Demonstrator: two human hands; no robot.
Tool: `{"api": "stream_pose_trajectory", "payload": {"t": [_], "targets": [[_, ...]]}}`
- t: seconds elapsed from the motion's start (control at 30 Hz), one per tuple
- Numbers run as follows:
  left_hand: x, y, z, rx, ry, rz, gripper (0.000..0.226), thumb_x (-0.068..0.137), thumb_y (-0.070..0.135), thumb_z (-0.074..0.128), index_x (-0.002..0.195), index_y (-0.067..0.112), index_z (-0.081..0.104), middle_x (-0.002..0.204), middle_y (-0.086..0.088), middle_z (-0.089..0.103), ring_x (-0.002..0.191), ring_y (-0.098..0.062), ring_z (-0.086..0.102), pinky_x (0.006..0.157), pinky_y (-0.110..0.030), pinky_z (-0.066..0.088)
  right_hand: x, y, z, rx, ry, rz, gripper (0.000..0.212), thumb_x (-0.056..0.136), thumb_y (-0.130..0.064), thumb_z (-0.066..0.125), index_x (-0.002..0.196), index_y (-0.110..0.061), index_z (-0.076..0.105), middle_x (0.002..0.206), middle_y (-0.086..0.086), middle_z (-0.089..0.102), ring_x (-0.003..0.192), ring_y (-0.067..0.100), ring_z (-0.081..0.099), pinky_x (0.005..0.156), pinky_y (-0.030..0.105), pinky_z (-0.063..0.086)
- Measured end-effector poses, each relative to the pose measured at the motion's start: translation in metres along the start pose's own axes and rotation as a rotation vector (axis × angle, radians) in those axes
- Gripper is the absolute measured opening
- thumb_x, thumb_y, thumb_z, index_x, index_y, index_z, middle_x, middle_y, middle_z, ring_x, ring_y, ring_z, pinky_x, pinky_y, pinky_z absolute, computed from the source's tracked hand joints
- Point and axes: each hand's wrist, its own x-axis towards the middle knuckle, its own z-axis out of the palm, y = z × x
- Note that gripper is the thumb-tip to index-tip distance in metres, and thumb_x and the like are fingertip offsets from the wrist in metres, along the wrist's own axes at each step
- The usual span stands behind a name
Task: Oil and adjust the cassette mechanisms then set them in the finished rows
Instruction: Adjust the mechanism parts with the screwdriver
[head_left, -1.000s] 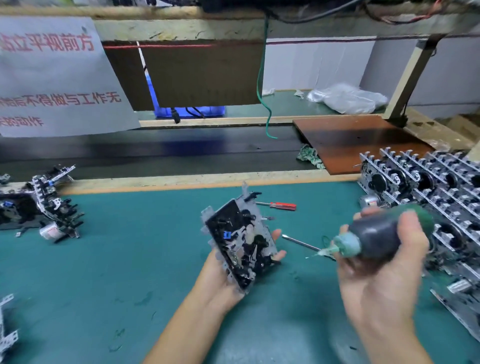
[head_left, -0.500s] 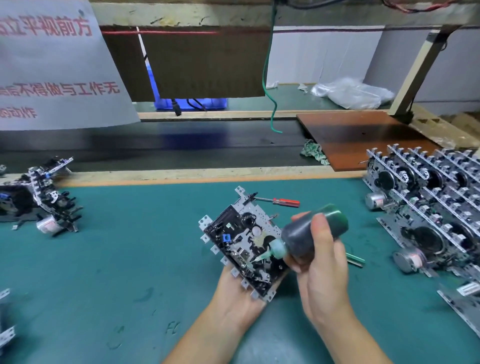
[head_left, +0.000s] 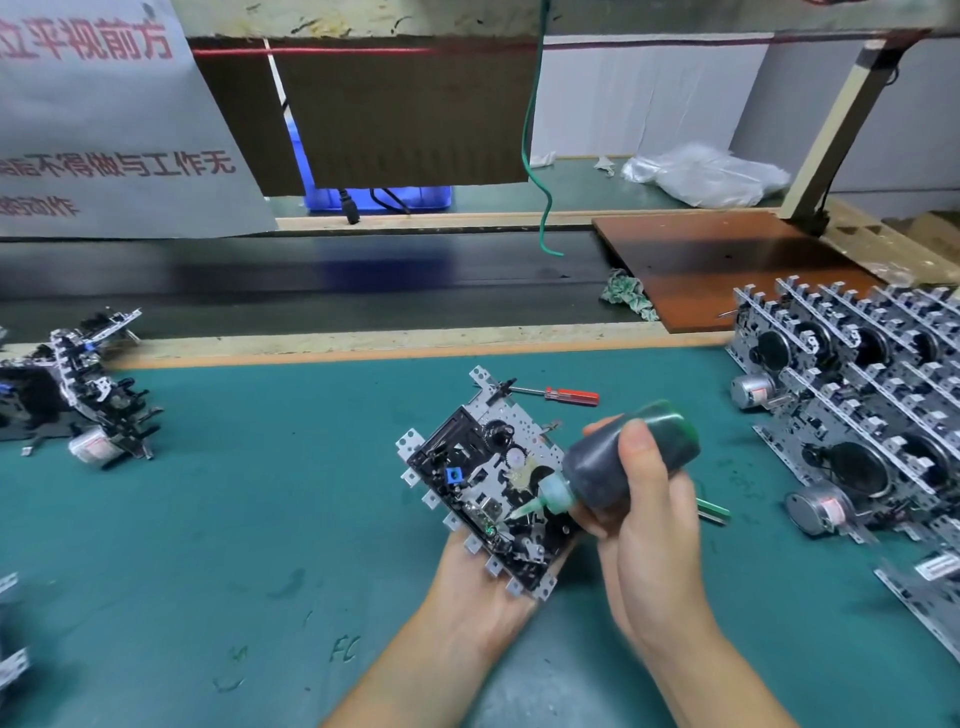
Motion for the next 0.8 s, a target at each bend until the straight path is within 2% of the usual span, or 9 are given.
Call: {"api": "stream_pose_trajectory", "payload": {"t": [0.13,0.2,0.23,0.3,0.4,0.5,0.57,0.7,0.8], "targets": [[0.002,0.001,0.001,-0.015,-0.010,0.023,0.035,0.075,0.013,0.043,0.073,-0.002,0.074,0.089,-0.021,0.070,0.083,-0.030,0.065,0.079,-0.049,0.047,0.000,0.000,-0.001,0.005,-0.011,0.004,0.027,0.068,-0.042,0.057,0.076,-0.016,0.060,0.059,-0.009,0.060,0.051,0.002,0.056,0.041,0.013,0.040],[0.000,0.000,0.004,-0.024,-0.078,0.026,0.021,0.072,0.006,0.057,0.073,-0.005,0.074,0.083,-0.023,0.070,0.074,-0.032,0.069,0.080,-0.052,0.046,0.000,-0.001,-0.002,-0.006,-0.033,0.015,0.021,0.073,-0.042,0.066,0.068,-0.021,0.067,0.059,-0.009,0.061,0.053,0.003,0.056,0.044,0.016,0.042],[-0.003,0.000,0.008,-0.035,-0.168,0.013,0.012,0.068,-0.002,0.067,0.075,-0.007,0.073,0.082,-0.024,0.070,0.073,-0.033,0.070,0.088,-0.048,0.044,0.000,-0.003,-0.002,-0.009,-0.049,0.020,0.019,0.075,-0.041,0.069,0.065,-0.025,0.069,0.059,-0.009,0.060,0.052,0.003,0.056,0.045,0.017,0.042],[-0.003,0.001,0.009,-0.021,-0.324,-0.016,0.022,0.064,-0.011,0.074,0.086,-0.013,0.071,0.090,-0.027,0.070,0.082,-0.035,0.071,0.106,-0.039,0.033,0.001,-0.004,-0.005,0.038,-0.057,0.019,0.020,0.077,-0.040,0.067,0.069,-0.022,0.067,0.058,-0.008,0.060,0.049,0.004,0.054,0.044,0.018,0.039],[0.002,0.008,0.002,0.079,-0.271,0.015,0.026,0.084,0.001,0.049,0.085,-0.006,0.074,0.082,-0.022,0.072,0.083,-0.030,0.071,0.104,-0.042,0.038,0.009,-0.008,-0.012,0.191,-0.006,-0.069,0.025,0.075,-0.038,0.054,0.078,-0.015,0.064,0.060,-0.004,0.062,0.049,0.007,0.055,0.040,0.015,0.040],[0.007,0.017,0.001,0.440,0.047,0.238,0.032,0.093,0.012,0.042,0.089,0.006,0.074,0.084,-0.010,0.072,0.071,-0.021,0.067,0.085,-0.040,0.053,0.020,-0.016,-0.023,0.238,0.026,-0.164,0.024,0.076,-0.035,0.055,0.085,-0.016,0.065,0.070,-0.003,0.068,0.061,0.009,0.063,0.054,0.019,0.050],[0.008,0.019,0.002,0.839,0.192,0.468,0.021,0.097,0.017,0.048,0.094,0.017,0.068,0.088,-0.001,0.069,0.072,-0.015,0.063,0.070,-0.028,0.049,0.027,-0.021,-0.029,0.064,0.044,-0.186,0.028,0.072,-0.033,0.062,0.095,-0.018,0.056,0.076,-0.006,0.069,0.071,0.008,0.064,0.067,0.020,0.051],[0.010,0.018,-0.005,1.592,0.189,0.906,0.014,0.091,0.010,0.060,0.094,0.024,0.060,0.097,0.013,0.063,0.092,0.002,0.055,0.079,-0.011,0.039,0.044,-0.023,-0.041,-0.287,0.022,-0.145,0.035,0.076,-0.008,0.072,0.104,-0.022,0.055,0.091,-0.010,0.071,0.078,-0.004,0.064,0.066,0.006,0.045],[0.012,0.017,-0.007,1.628,0.190,0.835,0.021,0.086,0.012,0.067,0.097,0.027,0.058,0.096,0.017,0.063,0.088,-0.002,0.058,0.076,-0.010,0.040,0.057,-0.024,-0.047,-0.383,-0.037,-0.136,0.037,0.079,-0.003,0.070,0.110,-0.017,0.055,0.104,-0.005,0.066,0.082,-0.008,0.064,0.067,0.005,0.045]]}}
